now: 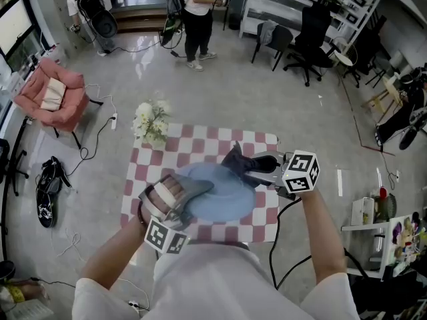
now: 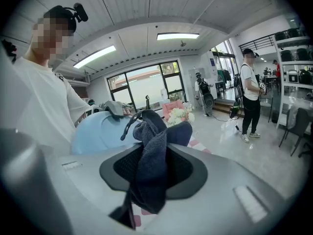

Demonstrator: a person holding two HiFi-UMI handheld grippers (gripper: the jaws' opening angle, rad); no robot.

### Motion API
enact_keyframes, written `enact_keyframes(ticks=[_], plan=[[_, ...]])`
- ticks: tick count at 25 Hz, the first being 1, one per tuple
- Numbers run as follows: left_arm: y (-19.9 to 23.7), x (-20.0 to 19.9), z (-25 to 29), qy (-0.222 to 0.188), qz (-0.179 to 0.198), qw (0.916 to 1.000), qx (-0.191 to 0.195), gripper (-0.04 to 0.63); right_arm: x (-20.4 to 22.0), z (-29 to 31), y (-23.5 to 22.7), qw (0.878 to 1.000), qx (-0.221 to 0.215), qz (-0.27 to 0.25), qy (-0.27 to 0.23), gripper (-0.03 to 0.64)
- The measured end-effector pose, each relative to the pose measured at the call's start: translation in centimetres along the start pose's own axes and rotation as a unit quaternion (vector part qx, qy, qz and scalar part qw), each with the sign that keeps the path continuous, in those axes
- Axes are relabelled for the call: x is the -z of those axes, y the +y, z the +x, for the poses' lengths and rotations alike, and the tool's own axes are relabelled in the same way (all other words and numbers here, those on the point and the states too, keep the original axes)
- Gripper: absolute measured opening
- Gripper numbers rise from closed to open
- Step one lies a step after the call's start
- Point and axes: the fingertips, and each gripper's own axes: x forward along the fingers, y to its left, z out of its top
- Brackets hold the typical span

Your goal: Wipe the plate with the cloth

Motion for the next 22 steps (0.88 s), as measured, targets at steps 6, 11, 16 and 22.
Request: enact_keyframes(ticks=[6,11,16,22], plan=[[-0.2,-0.9,0.4,-0.013,0.024,0.9996,0.002,0.077,0.2,0.5,-0.9,0.999,0.014,-0.022,0.031,0.133],[-0.7,-1.0,0.4,-0.011,0.034,0.9993,0.012,0.077,0.4,1.2,1.1,0.996,-0.022,-0.042,0.071,0.132],[-1.1,-1.1,0.5,-0.005,0.041,0.999,0.017,0.077,0.3,1.2,3.4,0.993,-0.055,-0.052,0.094,0.13],[-1.6,-0.9,0.7,0.006,0.041,0.999,0.018,0.075,-0.8,1.5,5.9,0.991,-0.083,-0.065,0.085,0.131]])
